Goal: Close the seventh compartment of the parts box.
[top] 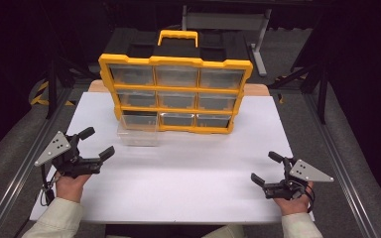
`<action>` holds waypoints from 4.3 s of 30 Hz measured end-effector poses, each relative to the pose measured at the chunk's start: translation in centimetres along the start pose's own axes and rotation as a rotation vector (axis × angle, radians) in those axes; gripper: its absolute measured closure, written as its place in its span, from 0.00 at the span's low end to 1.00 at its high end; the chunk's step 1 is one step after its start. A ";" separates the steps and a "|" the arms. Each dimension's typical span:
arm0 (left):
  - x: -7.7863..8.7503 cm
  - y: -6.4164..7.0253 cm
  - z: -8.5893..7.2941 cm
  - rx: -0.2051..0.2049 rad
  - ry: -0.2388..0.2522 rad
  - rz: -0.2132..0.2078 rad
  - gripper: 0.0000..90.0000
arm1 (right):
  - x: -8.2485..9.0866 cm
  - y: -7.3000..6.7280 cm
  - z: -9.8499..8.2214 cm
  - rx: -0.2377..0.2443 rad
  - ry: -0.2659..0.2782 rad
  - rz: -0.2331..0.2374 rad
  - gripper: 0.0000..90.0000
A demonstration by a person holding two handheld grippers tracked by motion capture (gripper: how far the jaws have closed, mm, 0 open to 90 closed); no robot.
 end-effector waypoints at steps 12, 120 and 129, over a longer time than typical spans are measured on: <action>-1.6 -1.6 1.3 0.024 0.018 0.010 0.01 | 0.0 0.0 0.0 -0.005 -0.001 -0.001 0.01; -11.8 -2.2 -2.0 -0.038 -0.714 0.141 1.00 | 0.0 0.0 -0.1 0.000 -0.013 0.015 0.04; -12.5 -2.9 -1.8 -0.022 -0.695 0.157 1.00 | 0.0 0.1 -0.2 -0.002 -0.013 0.016 0.04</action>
Point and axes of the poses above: each handheld gripper's, and its own axes: x roughly backward along the jaws, z roughly out of its top, y roughly to its right, the point moved 3 cm from there along -x, roughly forward along the jaws, and after that the axes turned 13 degrees about x, right-handed, at the moved point
